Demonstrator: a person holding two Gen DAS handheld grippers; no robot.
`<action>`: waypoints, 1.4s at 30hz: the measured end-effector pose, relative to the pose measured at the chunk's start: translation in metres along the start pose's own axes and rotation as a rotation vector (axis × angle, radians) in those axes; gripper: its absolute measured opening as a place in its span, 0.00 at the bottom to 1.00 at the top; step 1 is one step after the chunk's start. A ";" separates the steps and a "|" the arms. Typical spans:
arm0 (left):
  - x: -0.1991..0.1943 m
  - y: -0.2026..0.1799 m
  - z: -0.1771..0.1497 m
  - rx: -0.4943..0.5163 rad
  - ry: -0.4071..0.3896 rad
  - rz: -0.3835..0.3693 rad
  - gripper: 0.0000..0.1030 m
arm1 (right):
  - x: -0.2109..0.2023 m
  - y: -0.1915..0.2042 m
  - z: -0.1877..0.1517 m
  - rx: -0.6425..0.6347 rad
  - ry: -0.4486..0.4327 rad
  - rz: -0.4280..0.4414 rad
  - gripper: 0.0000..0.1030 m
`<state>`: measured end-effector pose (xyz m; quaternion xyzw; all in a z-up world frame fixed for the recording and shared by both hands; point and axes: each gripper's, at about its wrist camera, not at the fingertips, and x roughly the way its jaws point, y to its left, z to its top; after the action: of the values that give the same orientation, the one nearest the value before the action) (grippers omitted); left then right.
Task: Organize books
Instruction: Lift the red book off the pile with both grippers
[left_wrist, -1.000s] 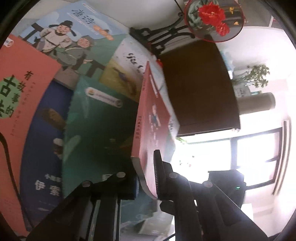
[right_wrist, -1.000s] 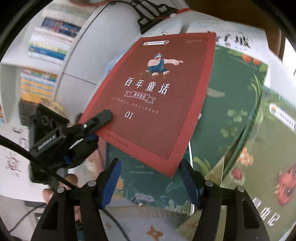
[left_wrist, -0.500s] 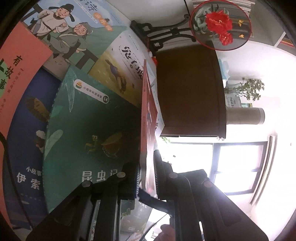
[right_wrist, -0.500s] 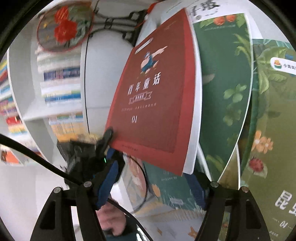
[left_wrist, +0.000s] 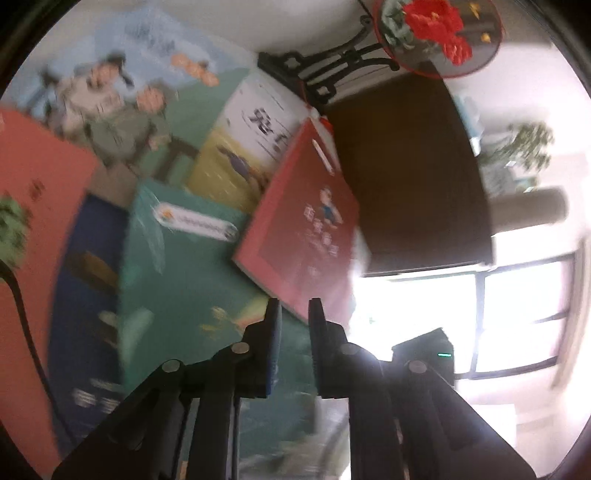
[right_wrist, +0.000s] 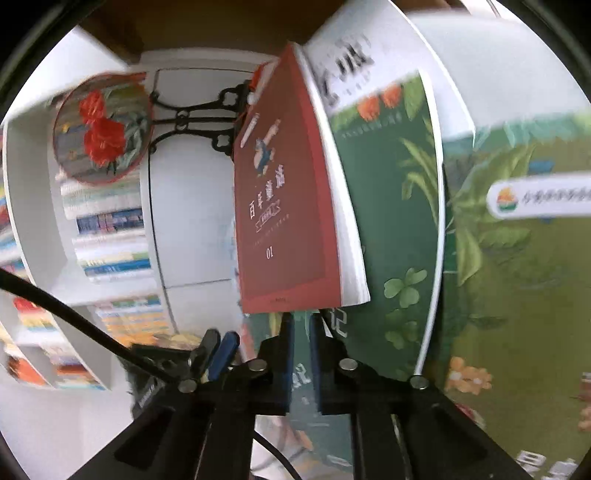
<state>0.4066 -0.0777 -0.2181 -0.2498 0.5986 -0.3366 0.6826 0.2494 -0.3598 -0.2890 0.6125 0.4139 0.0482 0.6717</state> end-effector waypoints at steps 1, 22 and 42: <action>-0.002 -0.003 0.002 0.027 -0.014 0.038 0.27 | -0.004 0.002 -0.002 -0.030 0.001 -0.020 0.06; 0.045 -0.033 0.040 0.239 0.015 0.233 0.48 | 0.010 0.052 0.037 -0.397 -0.061 -0.370 0.53; 0.031 -0.004 -0.082 -0.008 0.048 -0.041 0.32 | -0.019 0.036 -0.042 -0.501 0.129 -0.424 0.60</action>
<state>0.3271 -0.0987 -0.2488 -0.2564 0.6111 -0.3541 0.6599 0.2275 -0.3285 -0.2445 0.3243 0.5492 0.0460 0.7688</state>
